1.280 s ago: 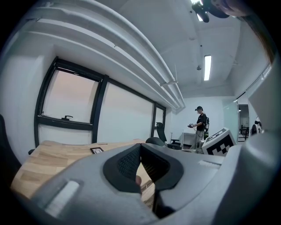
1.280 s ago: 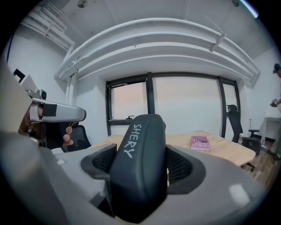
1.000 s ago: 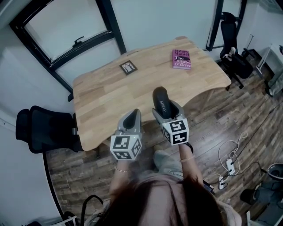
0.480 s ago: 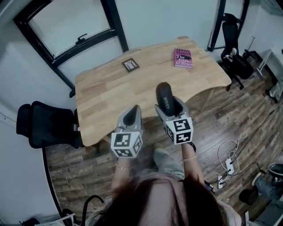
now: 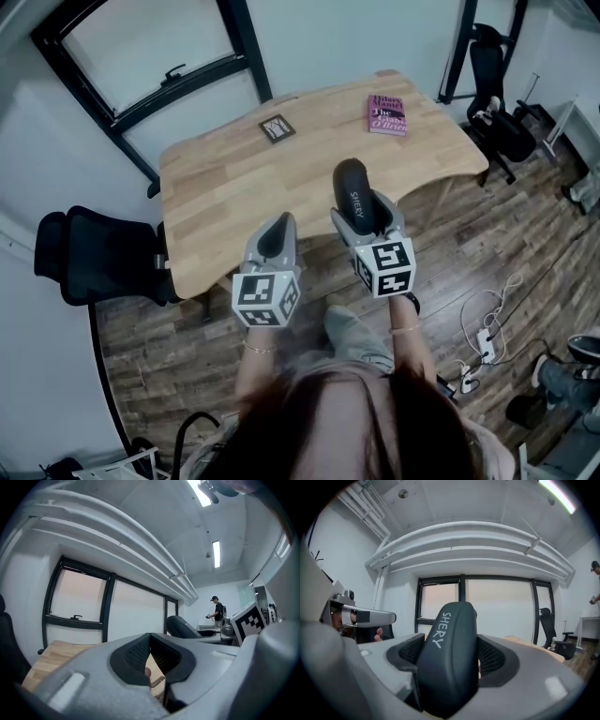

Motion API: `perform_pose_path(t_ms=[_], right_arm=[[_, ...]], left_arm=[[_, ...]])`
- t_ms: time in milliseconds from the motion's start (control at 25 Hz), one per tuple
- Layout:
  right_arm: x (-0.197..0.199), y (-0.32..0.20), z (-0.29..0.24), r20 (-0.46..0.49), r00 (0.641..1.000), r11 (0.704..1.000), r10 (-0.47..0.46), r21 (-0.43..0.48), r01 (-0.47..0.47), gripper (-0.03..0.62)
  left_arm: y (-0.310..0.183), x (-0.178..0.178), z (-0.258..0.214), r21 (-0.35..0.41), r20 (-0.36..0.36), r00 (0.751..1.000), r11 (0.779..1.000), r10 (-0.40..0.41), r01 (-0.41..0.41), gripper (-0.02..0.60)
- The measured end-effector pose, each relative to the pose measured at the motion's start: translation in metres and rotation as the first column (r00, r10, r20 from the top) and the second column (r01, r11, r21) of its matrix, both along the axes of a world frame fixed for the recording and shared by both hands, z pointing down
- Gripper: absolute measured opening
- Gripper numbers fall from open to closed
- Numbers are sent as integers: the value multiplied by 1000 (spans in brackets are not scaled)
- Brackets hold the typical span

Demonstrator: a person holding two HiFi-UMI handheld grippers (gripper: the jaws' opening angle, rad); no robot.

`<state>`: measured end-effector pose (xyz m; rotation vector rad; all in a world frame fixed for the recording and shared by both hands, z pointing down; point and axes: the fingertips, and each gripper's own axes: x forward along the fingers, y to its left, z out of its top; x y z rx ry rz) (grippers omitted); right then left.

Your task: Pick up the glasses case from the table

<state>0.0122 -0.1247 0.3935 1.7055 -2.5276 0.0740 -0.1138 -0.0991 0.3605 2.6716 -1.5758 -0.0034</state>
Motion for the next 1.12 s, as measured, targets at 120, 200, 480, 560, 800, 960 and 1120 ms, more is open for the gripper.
perform_pose_path(t_ms=[120, 200, 480, 560, 800, 960, 1120], right_arm=[[-2, 8, -5, 1, 1000, 1000, -4, 9, 4, 351], [-2, 11, -9, -2, 1000, 1000, -4, 15, 4, 351], [-1, 24, -17, -11, 1000, 999, -4, 37, 4, 351], [-2, 28, -19, -12, 1000, 999, -8, 39, 9, 351], [-4, 36, -20, -21, 1000, 999, -11, 48, 12, 351], [-2, 42, -26, -21, 1000, 998, -9, 56, 10, 351], [-1, 50, -26, -21, 1000, 998, -4, 58, 6, 351]], left_arm=[[8, -2, -2, 1, 0, 1000, 1000, -1, 1, 9], [12, -3, -5, 6, -3, 1000, 1000, 0, 0, 9], [24, -4, -9, 25, -3, 1000, 1000, -3, 3, 9], [26, -3, -10, 26, -1, 1000, 1000, -1, 1, 9], [35, -2, -9, 29, 0, 1000, 1000, 5, -5, 9], [42, 1, -11, 28, 0, 1000, 1000, 12, -12, 9], [49, 4, -11, 31, 0, 1000, 999, 18, -18, 9]])
